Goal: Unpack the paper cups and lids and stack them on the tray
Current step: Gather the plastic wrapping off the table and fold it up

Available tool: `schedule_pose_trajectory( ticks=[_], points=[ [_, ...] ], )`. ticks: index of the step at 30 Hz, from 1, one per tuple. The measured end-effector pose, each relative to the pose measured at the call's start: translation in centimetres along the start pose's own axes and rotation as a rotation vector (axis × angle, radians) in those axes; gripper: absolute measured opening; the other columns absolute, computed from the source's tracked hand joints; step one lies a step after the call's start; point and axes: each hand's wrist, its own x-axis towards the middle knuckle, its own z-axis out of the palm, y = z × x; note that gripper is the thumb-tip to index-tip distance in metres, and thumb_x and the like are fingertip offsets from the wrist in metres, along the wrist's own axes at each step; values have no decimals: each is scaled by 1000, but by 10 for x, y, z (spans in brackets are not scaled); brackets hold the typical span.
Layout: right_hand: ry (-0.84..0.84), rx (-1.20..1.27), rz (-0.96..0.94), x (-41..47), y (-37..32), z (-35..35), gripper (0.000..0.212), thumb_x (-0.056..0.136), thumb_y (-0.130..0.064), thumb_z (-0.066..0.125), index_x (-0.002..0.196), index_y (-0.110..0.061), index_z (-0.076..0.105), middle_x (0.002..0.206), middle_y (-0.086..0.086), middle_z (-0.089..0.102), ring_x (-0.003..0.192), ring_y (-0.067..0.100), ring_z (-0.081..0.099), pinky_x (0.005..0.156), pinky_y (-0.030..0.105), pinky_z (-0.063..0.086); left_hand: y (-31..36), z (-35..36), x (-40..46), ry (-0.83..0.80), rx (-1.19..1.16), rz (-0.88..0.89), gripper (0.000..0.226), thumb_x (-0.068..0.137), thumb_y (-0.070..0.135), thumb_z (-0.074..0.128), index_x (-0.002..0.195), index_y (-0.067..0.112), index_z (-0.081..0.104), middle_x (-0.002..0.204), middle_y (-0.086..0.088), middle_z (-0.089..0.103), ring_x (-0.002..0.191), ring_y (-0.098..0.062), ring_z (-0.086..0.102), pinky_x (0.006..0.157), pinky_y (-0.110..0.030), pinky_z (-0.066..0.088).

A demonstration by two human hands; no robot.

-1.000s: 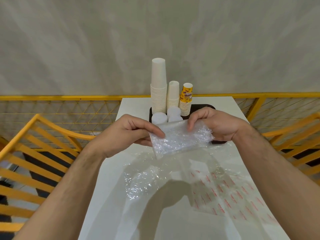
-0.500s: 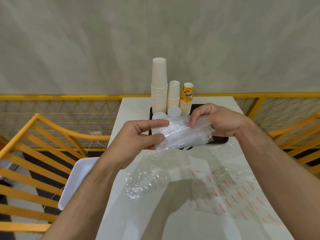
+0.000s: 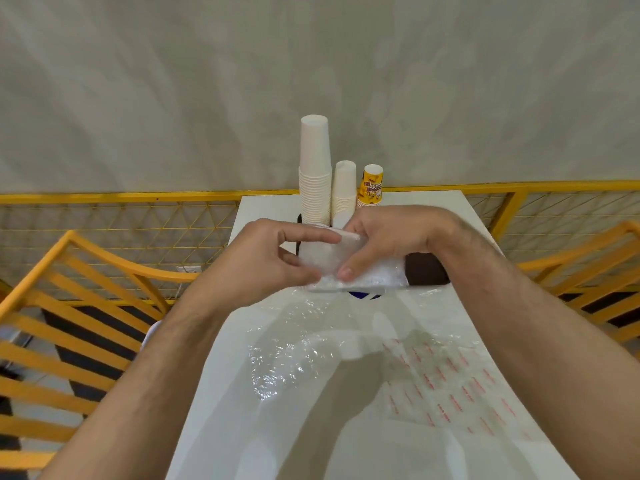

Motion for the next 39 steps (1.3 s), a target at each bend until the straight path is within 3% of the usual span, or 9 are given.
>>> schedule_pose_trajectory(
  ticks=[3, 7, 10, 14, 22, 26, 30, 34, 39],
  points=[
    [75, 119, -12, -11, 9, 1, 6, 81, -9, 80, 84, -9, 75, 75, -3, 75, 67, 7, 69, 60, 18, 51, -10, -4, -2, -6, -50, -20, 52, 78, 1, 80, 111, 41, 73, 98, 7, 78, 84, -12, 75, 97, -39, 54],
    [221, 302, -22, -21, 34, 11, 24, 76, -7, 81, 95, 7, 74, 86, 16, 75, 78, 18, 70, 69, 25, 57, -19, 4, -3, -25, -95, -12, 59, 78, 1, 81, 116, 45, 70, 112, 9, 74, 85, -18, 76, 99, -47, 52],
    [313, 527, -14, -30, 57, 25, 20, 75, 2, 76, 95, 2, 74, 84, 12, 76, 78, 19, 72, 65, 25, 58, -24, 11, -2, -55, -122, -24, 60, 79, 3, 80, 118, 47, 67, 92, -7, 78, 85, -16, 75, 101, -38, 52],
    [423, 662, -49, -47, 81, 44, 28, 67, -3, 78, 94, -13, 80, 94, 11, 78, 85, 19, 75, 68, 26, 60, -23, 25, 0, -122, -130, -36, 60, 80, 3, 80, 122, 43, 65, 66, 9, 73, 67, -5, 70, 74, -8, 45],
    [608, 947, -68, -100, 123, 63, 26, 74, -7, 74, 100, -5, 79, 104, 15, 76, 92, 22, 74, 82, 31, 62, -7, 77, 10, -185, -131, 32, 61, 80, 1, 78, 125, 41, 65, 63, 15, 70, 62, -7, 67, 70, -12, 48],
    [681, 1074, -44, -145, 163, 72, 28, 72, -16, 78, 99, -7, 79, 101, 14, 73, 87, 20, 70, 80, 29, 59, 9, 119, 12, -240, -113, 63, 63, 82, 4, 78, 124, 47, 63, 89, -6, 77, 81, -31, 73, 94, -34, 56],
    [728, 1046, 0, -211, 202, 84, 16, 80, -2, 72, 95, 1, 73, 86, 11, 71, 75, 16, 69, 68, 24, 60, 36, 179, 11, -334, -117, 110, 64, 79, -3, 78, 124, 40, 66, 135, 29, 56, 65, -13, 70, 85, -28, 58],
    [800, 1068, 93, -283, 246, 103, 23, 77, -2, 72, 100, 3, 71, 93, 15, 71, 81, 20, 70, 75, 27, 61, 59, 254, 8, -425, -143, 113, 71, 80, -3, 77, 126, 49, 62, 141, 31, 49, 81, -24, 74, 89, -36, 59],
    [1026, 1289, 209, -384, 311, 151, 40, 69, -8, 77, 107, 3, 71, 104, 15, 74, 92, 24, 73, 83, 32, 62, 59, 389, -1, -275, -154, 121, 44, 88, 10, 72, 119, 41, 64, 133, 20, 54, 100, -6, 67, 85, -21, 53]
  ],
)
